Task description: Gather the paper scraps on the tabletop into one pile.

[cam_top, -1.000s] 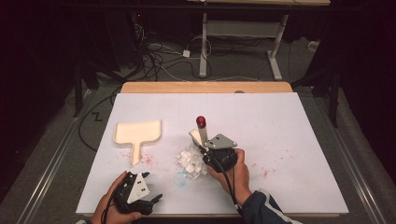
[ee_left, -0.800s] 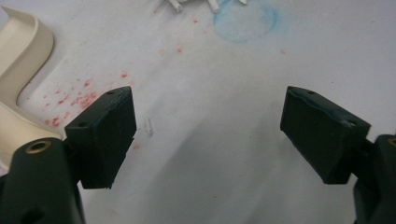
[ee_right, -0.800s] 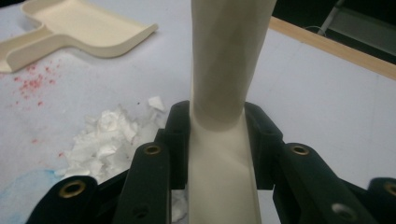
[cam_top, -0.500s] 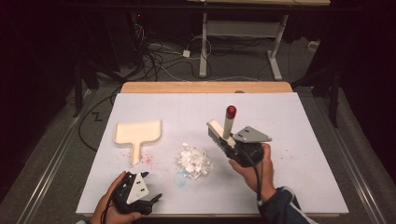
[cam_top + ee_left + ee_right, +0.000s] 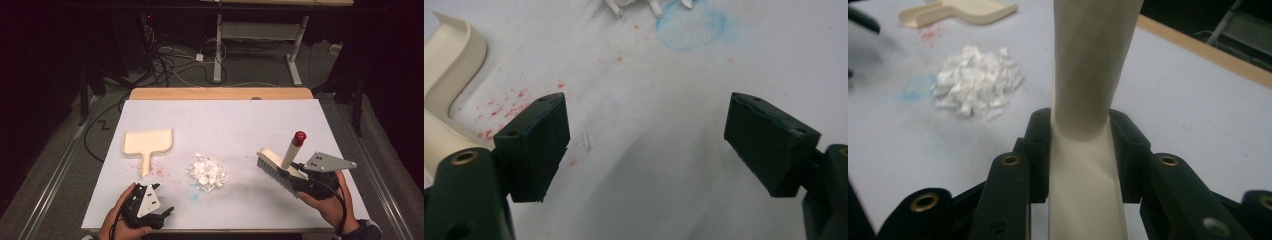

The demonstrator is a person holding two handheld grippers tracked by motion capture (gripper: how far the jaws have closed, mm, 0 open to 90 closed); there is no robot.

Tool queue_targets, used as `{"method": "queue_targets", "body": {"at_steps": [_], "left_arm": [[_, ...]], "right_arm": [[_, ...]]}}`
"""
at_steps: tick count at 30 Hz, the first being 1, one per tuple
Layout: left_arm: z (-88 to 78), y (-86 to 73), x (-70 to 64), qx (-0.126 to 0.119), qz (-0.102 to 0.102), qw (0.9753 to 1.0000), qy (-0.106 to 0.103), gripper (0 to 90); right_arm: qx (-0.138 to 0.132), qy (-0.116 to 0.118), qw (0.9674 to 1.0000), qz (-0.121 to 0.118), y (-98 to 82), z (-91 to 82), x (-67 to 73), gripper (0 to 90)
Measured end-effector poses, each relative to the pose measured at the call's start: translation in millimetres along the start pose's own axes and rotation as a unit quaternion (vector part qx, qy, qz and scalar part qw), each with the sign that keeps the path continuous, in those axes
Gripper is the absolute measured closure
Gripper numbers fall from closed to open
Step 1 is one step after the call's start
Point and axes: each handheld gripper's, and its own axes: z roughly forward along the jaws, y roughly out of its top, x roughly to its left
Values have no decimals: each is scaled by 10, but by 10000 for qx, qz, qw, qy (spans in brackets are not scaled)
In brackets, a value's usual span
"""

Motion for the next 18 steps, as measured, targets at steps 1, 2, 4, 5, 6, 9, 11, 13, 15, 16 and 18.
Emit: {"method": "queue_targets", "body": {"at_steps": [1, 2, 4, 5, 6, 9, 11, 13, 15, 16, 18], "left_arm": [[0, 2, 2, -14, 1, 10000, 15, 174], [0, 3, 5, -35, -4, 10000, 18, 174], [-2, 4, 16, -35, -11, 10000, 36, 174], [-1, 2, 18, -27, -6, 10000, 26, 174], [1, 0, 17, -29, -21, 10000, 14, 174], [3, -4, 18, -27, -21, 10000, 12, 174], [2, -1, 14, -31, -14, 10000, 33, 174], [-3, 3, 11, -40, -2, 10000, 38, 174], [3, 5, 8, -51, -25, 10000, 31, 173], [8, 7, 8, -37, -19, 10000, 25, 173], [21, 11, 5, -6, 6, 10000, 15, 173]], "right_arm": [[47, 87, 9999, -44, -20, -14, 1, 680], [119, 200, 9997, -84, -49, -36, -1, 680], [215, 377, 9990, -65, -91, -66, -7, 681], [294, 446, 9986, -55, -110, -82, -6, 681], [381, 509, 9980, -59, -130, -97, 1, 681], [660, 687, 9954, -61, -179, -147, 32, 680], [662, 780, 9948, 10, -207, -173, 29, 680], [669, 797, 9946, 10, -222, -186, 19, 680], [735, 842, 9937, 56, -226, -183, 1, 680], [776, 874, 9931, 76, -224, -172, -9, 681], [835, 803, 9933, 32, -216, -143, -19, 681]]}}
